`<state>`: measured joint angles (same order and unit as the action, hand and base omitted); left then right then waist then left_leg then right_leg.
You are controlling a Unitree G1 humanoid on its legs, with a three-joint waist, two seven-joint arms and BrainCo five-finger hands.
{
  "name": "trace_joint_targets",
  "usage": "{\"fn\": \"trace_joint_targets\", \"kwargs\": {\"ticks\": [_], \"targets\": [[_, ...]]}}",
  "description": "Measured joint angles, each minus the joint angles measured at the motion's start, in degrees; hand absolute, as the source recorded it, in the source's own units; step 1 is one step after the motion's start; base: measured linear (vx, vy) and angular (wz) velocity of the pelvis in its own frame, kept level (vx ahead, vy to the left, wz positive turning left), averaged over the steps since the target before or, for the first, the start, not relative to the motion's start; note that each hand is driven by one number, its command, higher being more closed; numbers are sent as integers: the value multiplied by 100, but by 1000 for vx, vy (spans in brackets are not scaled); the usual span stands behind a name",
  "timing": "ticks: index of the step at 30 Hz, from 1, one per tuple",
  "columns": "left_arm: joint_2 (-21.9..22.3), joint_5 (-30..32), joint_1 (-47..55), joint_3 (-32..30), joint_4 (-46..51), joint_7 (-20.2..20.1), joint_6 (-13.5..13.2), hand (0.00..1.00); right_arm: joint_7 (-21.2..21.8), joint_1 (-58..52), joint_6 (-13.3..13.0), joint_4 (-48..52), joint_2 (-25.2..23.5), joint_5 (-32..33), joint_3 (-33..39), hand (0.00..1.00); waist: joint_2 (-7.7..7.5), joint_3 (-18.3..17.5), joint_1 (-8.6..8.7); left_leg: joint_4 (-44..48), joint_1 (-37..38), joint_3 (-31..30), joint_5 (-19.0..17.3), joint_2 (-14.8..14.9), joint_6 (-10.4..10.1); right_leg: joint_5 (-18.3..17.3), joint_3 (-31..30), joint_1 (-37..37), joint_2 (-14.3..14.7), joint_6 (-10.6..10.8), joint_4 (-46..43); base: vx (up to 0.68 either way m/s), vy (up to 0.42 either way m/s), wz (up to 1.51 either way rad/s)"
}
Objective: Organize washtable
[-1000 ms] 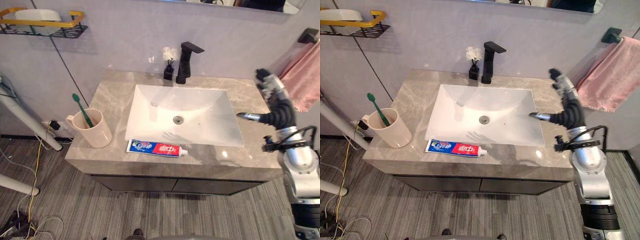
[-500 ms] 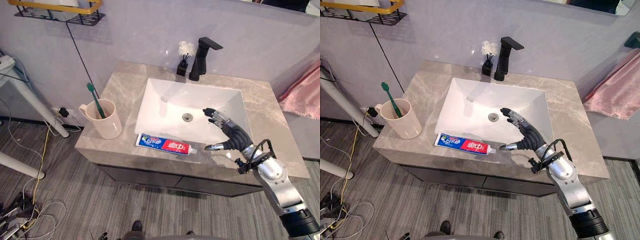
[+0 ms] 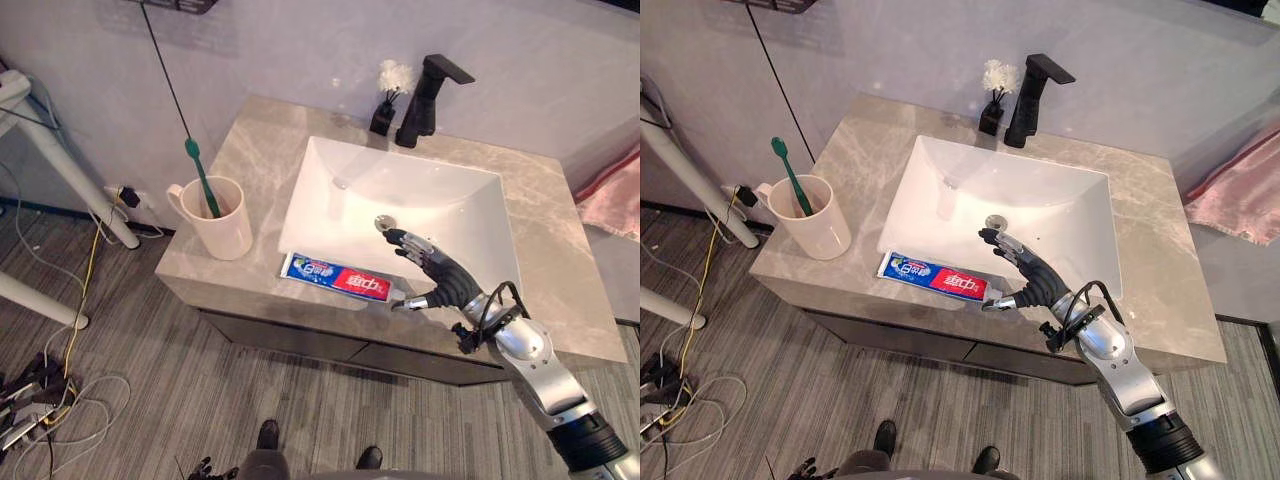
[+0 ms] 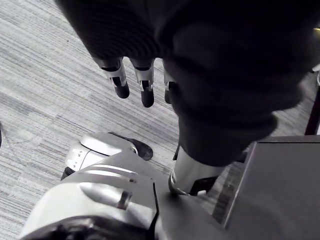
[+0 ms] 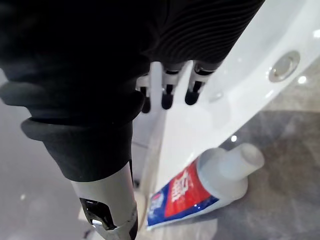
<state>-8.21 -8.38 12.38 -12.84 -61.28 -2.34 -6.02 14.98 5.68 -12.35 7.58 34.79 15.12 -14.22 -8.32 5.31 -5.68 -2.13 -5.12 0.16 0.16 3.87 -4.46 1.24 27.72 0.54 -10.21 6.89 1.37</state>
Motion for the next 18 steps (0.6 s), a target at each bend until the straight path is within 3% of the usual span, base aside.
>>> {"fn": "trace_joint_targets", "kwargs": {"ticks": [9, 18], "targets": [[-13, -84, -7, -5, 121, -1, -15, 0, -118, 187, -3, -341, 92, -243, -26, 0, -86, 104, -119, 15, -81, -117, 62, -8, -27, 4, 84, 71, -3, -5, -10, 6, 2, 6], [-19, -222, -14, 19, 274, 0, -18, 0, -245, 236, -3, -437, 93, -444, 39, 0, -127, 350, -133, -9, -309, -337, 219, -20, -55, 11, 285, 173, 3, -16, -36, -30, -5, 14]]}}
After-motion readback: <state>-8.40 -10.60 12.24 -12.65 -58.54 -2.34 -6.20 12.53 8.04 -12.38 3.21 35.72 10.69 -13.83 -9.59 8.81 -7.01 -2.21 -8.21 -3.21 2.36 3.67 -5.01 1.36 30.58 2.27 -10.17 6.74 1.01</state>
